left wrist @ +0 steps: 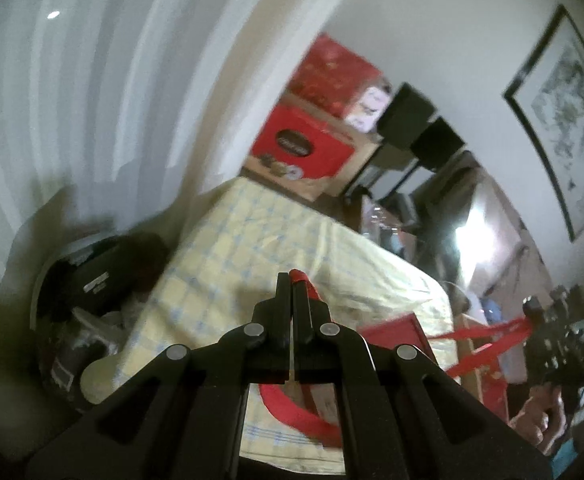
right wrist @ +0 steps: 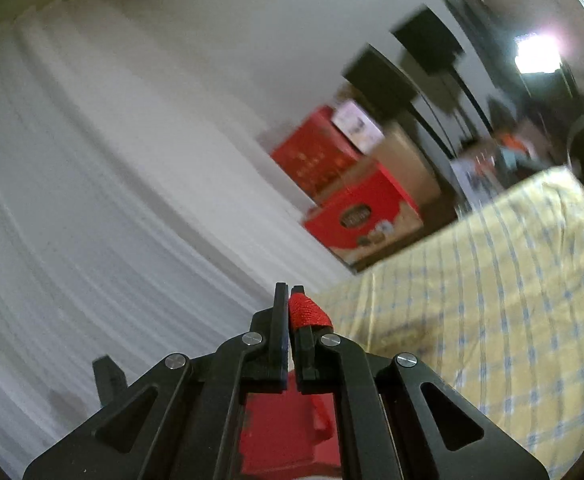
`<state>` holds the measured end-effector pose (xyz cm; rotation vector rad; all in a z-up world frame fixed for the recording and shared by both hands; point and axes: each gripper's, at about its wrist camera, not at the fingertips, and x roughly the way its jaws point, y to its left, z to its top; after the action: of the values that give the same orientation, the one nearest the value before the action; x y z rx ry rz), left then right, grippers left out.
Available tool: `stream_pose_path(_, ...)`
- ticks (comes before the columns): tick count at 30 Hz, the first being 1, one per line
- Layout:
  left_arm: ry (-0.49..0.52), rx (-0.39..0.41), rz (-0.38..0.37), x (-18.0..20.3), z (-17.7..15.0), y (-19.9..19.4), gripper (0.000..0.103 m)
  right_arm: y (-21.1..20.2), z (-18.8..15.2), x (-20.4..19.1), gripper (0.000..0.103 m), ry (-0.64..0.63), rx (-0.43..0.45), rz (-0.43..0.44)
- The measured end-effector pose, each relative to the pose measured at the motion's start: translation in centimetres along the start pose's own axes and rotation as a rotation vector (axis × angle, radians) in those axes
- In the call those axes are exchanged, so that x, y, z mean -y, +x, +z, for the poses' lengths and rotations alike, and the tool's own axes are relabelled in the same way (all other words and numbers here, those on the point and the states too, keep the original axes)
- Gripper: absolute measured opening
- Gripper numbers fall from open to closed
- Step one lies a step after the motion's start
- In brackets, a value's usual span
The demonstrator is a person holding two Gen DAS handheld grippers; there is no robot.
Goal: Organize objects
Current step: 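Grasp the ribbon with the right tool while the left tool holds the box, then carry the red gift box by its ribbon toward the cardboard box with the right tool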
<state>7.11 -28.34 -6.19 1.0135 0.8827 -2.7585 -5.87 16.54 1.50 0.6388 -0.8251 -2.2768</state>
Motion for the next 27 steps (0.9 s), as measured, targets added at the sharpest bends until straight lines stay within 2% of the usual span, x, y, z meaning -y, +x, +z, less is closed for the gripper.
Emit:
stream_pose_path(6, 0.088, 0.049, -0.05, 4.5, 0.5, -2.6, 0.001, -2.6, -0.2, -4.7, 0.002, -0.187, 0.032, -0.047)
stream_pose_path(13, 0.149, 0.102, -0.087, 8.6, 1.2, -5.4, 0.001, -4.7, 0.5, -6.4, 0.002, -0.258, 0.034, -0.072)
stream_pose_path(27, 0.241, 0.152, -0.182, 15.7, 1.0, -8.7, 0.001, -8.9, 1.2, -8.6, 0.002, -0.345, 0.05, -0.098)
